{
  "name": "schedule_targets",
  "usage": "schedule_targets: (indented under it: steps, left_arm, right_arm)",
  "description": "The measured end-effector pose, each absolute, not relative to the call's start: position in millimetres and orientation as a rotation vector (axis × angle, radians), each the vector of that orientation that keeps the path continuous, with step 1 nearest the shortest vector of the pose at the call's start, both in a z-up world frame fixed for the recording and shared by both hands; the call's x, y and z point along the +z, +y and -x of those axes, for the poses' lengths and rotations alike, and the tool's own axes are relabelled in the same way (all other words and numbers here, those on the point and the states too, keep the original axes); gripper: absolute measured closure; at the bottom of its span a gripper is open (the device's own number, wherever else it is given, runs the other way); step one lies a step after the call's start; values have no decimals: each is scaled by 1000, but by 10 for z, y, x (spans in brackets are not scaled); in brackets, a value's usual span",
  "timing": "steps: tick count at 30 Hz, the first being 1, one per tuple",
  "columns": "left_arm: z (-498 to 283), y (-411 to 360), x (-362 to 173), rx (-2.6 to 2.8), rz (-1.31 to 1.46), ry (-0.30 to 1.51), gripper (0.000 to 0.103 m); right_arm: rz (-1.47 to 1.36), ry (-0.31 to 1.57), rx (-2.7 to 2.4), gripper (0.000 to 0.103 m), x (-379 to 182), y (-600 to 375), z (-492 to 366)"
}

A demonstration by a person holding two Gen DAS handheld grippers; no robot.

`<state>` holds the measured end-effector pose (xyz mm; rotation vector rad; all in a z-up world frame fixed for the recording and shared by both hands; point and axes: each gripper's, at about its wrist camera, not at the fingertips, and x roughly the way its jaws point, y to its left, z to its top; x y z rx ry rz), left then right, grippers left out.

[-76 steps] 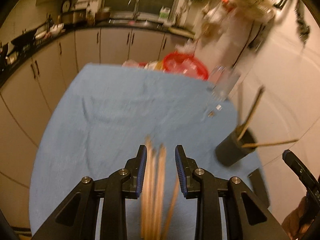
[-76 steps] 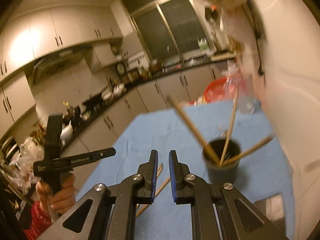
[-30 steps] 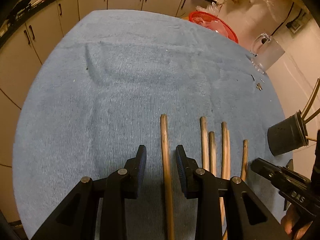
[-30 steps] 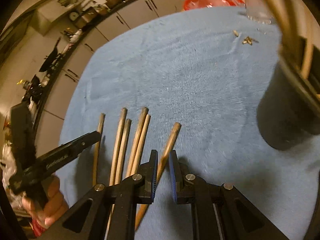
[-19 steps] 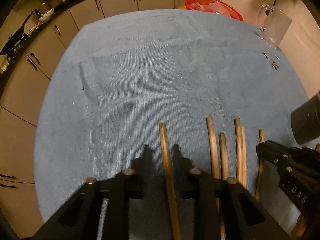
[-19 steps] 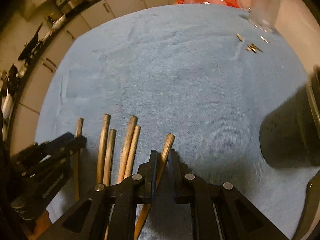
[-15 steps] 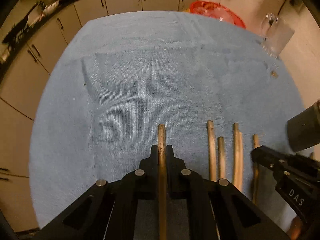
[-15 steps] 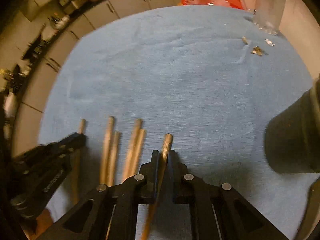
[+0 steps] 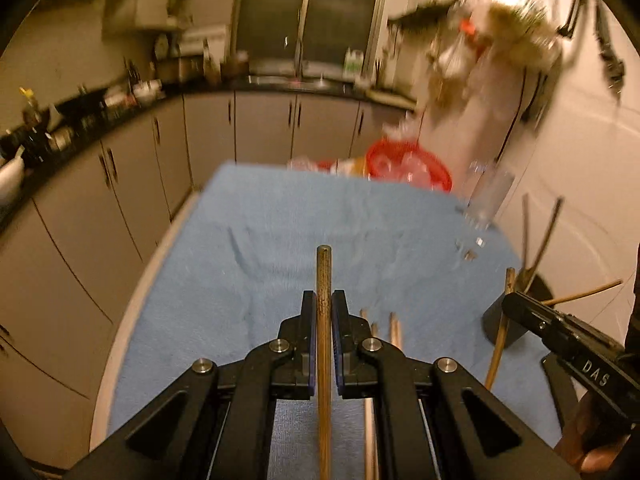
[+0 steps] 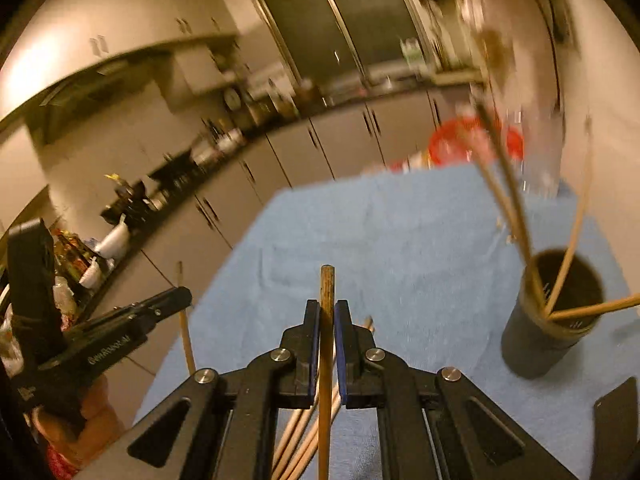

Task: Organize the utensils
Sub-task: 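Grasp a chopstick with the left gripper and lift while the right grasps another, then carry the chopsticks upright toward the black cup with both grippers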

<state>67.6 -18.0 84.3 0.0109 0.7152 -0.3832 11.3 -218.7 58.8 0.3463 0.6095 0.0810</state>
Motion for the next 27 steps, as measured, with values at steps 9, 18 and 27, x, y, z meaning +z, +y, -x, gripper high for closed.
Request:
schedule_targets:
  steps: [9,18,27]
  left_arm:
    - [-389,-139,1045,-378,5,646,96]
    - [-212,-143,1145,-381,-1,640,96]
    - [-198,-132,1157,-381,0,640,96]
  right_arm:
    - [-283,454,76,96,863,-1985,316]
    - [-280,413,67,96,905,-2030,425]
    - [-284,400,63,96,936,-2087,476]
